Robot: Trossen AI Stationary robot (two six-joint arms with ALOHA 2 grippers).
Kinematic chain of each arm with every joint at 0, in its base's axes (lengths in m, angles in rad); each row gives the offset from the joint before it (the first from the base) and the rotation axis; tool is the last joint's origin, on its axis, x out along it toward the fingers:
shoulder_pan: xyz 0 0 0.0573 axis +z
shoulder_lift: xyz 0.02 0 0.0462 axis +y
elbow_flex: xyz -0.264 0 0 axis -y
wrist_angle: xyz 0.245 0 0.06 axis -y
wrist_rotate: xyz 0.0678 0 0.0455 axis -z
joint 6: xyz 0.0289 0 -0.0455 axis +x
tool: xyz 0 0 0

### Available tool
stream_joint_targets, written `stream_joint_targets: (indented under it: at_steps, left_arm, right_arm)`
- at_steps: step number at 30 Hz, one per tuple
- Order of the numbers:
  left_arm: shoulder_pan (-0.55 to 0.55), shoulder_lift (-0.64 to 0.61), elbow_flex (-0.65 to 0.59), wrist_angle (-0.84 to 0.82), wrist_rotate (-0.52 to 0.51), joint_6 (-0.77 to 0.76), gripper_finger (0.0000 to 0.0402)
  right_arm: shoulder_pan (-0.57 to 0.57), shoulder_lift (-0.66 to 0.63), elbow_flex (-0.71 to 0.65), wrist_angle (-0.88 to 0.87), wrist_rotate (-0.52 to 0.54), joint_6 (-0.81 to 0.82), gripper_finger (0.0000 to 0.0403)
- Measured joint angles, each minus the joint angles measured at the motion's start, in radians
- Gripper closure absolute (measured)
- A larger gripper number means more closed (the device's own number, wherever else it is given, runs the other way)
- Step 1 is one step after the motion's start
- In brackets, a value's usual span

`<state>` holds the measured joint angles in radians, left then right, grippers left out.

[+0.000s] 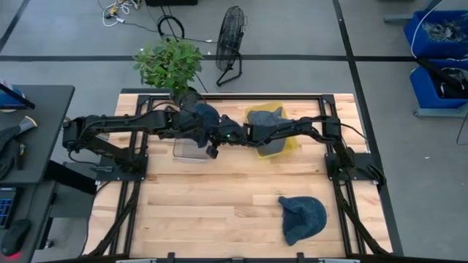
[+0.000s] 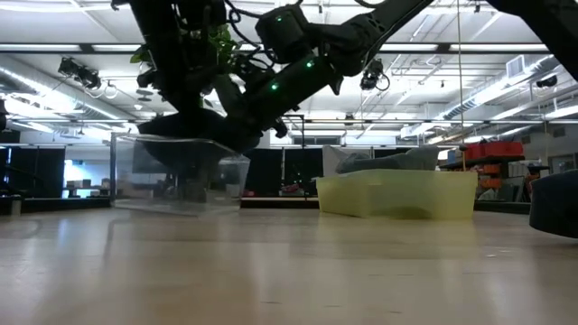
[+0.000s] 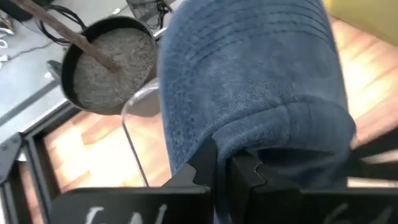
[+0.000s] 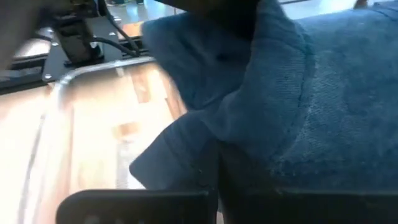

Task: Pick & Place hat
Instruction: Put the left blue cap into the transparent bin

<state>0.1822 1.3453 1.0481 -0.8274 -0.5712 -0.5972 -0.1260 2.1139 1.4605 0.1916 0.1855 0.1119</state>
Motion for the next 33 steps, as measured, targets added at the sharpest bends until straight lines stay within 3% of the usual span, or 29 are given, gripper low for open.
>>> stream_joint_targets:
  at_steps: [9,16,22,33]
  left_arm:
    - [-0.002,0.000,0.000,0.021,0.060,-0.150,0.0383]
    - [-0.003,0.003,0.000,0.026,0.060,-0.151,0.0383]
    - [-0.008,0.005,-0.001,0.130,0.049,-0.077,0.0383]
    - [-0.013,0.051,0.001,0.114,0.081,-0.109,0.0383]
  right_arm:
    - [-0.030,0.003,-0.001,-0.039,0.017,-0.001,0.0403]
    - [-0.027,0.003,-0.001,-0.038,0.012,-0.019,0.0403]
    - [-0.023,0.002,-0.003,-0.002,0.004,-0.020,0.0403]
    - [-0.019,0.001,-0.005,-0.049,0.006,-0.023,0.0403]
